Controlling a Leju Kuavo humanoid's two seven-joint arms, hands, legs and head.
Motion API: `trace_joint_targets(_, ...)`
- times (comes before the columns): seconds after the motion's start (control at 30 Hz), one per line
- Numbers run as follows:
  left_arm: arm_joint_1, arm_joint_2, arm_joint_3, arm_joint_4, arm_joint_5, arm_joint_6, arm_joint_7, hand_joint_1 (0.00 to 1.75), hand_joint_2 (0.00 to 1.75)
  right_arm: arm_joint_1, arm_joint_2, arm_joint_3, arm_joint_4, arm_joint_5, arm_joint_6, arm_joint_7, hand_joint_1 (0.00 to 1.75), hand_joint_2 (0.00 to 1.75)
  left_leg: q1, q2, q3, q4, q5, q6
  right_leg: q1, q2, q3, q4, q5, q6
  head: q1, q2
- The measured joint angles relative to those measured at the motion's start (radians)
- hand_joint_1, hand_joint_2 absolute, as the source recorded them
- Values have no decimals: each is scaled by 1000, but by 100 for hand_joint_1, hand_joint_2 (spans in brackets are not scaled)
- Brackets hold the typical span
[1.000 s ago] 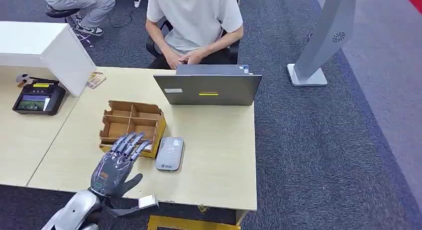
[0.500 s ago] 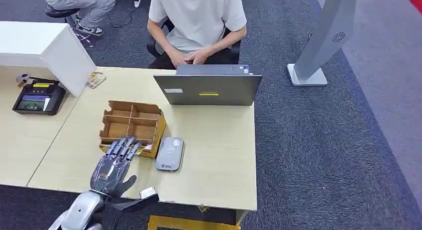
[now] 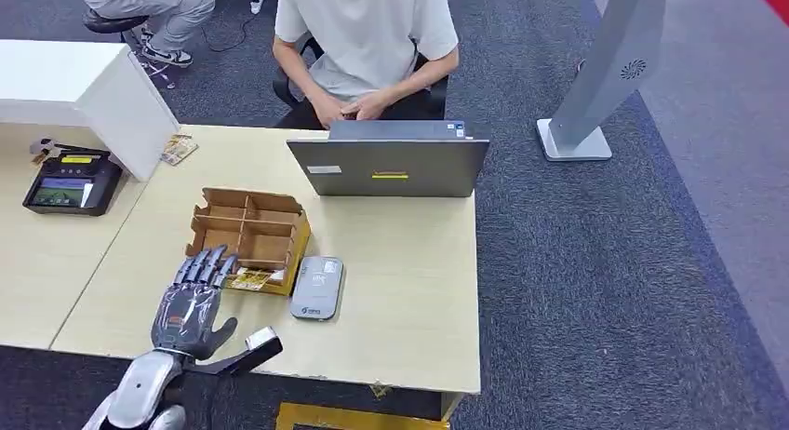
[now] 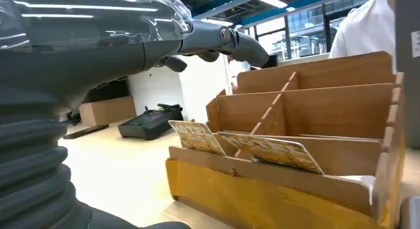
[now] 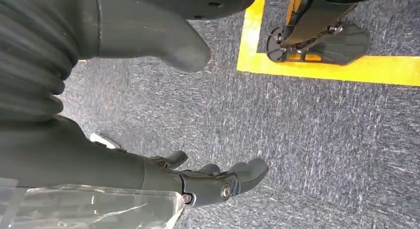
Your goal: Pass the card to the sensor for recognition and then transmit it.
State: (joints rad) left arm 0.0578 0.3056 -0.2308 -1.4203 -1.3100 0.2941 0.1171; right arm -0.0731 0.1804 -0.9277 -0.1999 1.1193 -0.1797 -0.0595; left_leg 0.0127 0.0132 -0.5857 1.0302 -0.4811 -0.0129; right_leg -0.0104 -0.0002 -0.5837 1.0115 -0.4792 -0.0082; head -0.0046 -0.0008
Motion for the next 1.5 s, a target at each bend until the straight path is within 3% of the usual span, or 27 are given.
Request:
trace_joint_targets(0.3, -10, -10, 37, 21, -3, 53, -20, 0, 175, 0, -1, 0, -1, 18, 0, 11, 0, 175, 0, 0, 0, 0, 0, 0, 0, 0, 0, 0, 0, 0, 0, 0)
trace_joint_targets(1.5, -39, -37, 61, 64, -10, 65, -36, 0, 175, 1, -1, 3, 0, 53, 16, 13, 0, 175, 0, 0, 0, 0, 0, 0, 0, 0, 0, 0, 0, 0, 0, 0)
